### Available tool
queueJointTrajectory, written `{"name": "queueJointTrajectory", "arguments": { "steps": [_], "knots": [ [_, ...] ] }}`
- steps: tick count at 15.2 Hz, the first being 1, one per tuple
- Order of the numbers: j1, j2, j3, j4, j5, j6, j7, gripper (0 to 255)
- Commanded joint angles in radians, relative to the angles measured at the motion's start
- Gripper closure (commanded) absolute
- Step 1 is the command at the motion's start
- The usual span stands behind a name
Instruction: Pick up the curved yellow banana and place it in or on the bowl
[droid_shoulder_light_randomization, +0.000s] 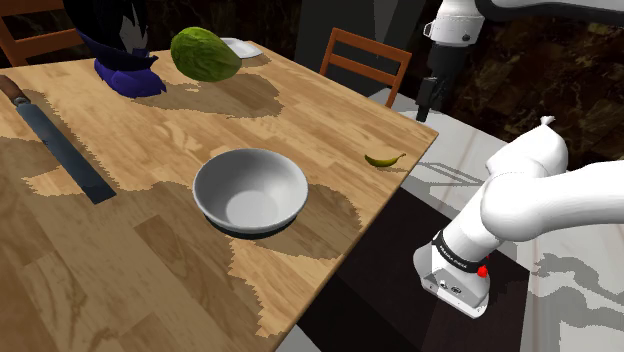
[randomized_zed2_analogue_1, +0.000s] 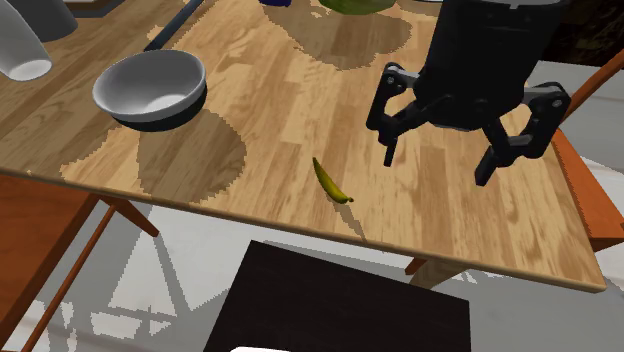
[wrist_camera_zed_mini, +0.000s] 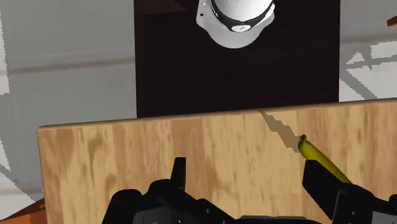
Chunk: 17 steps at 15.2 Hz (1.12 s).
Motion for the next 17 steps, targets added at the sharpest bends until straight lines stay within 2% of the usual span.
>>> {"name": "queueJointTrajectory", "arguments": {
  "steps": [1,12,17],
  "knots": [
    [0.000,0.000,0.000,0.000,0.000,0.000,0.000,0],
    [0.334,-0.105,-0.022,-0.298,0.052,0.407,-0.485,0],
    [0.334,-0.092,-0.026,-0.359,0.048,0.481,-0.485,0]
  ]
}}
